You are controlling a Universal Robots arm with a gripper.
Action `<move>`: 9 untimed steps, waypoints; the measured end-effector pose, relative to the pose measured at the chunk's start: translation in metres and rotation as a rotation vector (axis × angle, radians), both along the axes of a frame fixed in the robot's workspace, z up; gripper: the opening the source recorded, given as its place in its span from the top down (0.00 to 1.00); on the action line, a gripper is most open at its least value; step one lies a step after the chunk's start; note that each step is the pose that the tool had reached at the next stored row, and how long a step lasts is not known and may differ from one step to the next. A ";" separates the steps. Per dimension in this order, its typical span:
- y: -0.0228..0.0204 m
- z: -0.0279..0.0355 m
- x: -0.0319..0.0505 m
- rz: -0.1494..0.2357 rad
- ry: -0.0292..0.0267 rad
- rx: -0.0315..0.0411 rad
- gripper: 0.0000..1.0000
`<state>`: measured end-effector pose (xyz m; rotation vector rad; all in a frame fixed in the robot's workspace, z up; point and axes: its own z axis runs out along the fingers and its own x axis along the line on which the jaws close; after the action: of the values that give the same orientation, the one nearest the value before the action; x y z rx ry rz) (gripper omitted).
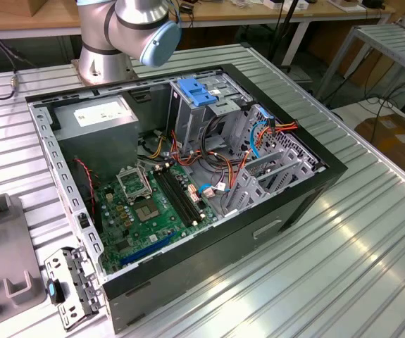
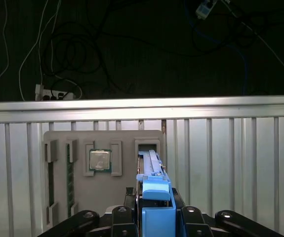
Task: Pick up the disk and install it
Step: 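Pick up the disk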
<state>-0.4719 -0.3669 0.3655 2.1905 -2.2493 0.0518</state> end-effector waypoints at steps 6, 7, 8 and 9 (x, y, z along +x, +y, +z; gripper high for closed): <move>0.0000 0.0036 0.0000 0.000 0.0003 0.0000 0.63; 0.0000 0.0044 0.0000 0.000 0.0004 0.0000 0.63; 0.0000 0.0052 0.0000 0.000 0.0004 0.0000 0.63; 0.0000 0.0058 0.0000 0.000 0.0006 -0.0001 0.63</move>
<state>-0.4719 -0.3669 0.3713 2.1902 -2.2490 0.0513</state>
